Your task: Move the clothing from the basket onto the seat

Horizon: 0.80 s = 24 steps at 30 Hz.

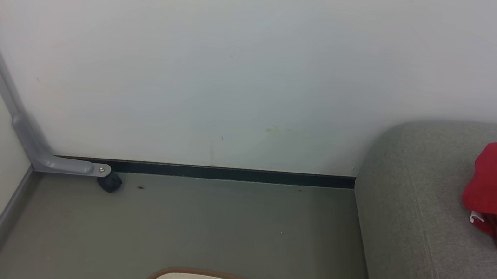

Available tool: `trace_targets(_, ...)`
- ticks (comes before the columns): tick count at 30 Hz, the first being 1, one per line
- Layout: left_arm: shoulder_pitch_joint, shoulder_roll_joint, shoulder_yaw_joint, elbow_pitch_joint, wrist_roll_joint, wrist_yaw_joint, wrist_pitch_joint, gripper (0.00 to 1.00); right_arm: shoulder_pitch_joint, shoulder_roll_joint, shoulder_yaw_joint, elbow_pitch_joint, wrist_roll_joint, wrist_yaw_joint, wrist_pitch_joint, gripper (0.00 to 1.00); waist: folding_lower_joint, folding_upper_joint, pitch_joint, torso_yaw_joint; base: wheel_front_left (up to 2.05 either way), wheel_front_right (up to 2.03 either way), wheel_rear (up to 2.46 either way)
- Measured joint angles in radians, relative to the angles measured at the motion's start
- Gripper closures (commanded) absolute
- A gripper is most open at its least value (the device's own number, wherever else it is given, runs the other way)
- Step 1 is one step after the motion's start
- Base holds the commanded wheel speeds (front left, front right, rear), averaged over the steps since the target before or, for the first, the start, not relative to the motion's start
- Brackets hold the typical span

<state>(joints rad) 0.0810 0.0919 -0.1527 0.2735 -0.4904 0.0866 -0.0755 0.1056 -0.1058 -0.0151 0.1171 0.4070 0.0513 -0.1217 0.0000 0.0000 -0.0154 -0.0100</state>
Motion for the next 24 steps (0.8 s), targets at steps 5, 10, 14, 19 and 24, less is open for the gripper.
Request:
trace_targets(5, -0.012, -0.002, 0.015, 0.002, -0.068, -0.009, 0.014, 1.00, -0.018, 0.005, -0.007, 0.013, 0.072, 0.003, 0.016, 1.00, 0.0000, 0.0000, 0.001, 0.001, 0.00, 0.00, 0.00)
trace_targets(10, -0.016, -0.004, 0.029, 0.003, -0.135, -0.026, 0.023, 1.00, -0.020, 0.008, -0.015, 0.023, 0.146, 0.007, 0.034, 1.00, 0.0000, 0.0000, 0.002, 0.001, 0.00, 0.00, 0.00)
trace_targets(14, -0.019, -0.006, 0.043, 0.004, -0.190, -0.035, 0.035, 1.00, -0.037, 0.011, -0.021, 0.032, 0.203, 0.011, 0.043, 1.00, 0.0000, 0.0000, 0.003, 0.002, 0.00, 0.00, 0.00)
trace_targets(19, -0.035, -0.008, 0.055, 0.006, -0.255, -0.044, 0.048, 1.00, -0.040, 0.016, -0.030, 0.046, 0.277, 0.012, 0.060, 1.00, 0.0000, 0.0000, 0.004, 0.002, 0.00, 0.00, 0.00)
trace_targets(24, -0.038, -0.014, 0.072, 0.007, -0.324, -0.061, 0.058, 1.00, -0.058, 0.022, -0.036, 0.054, 0.350, 0.019, 0.074, 1.00, 0.0000, 0.0000, 0.005, 0.003, 0.00, 0.00, 0.00)
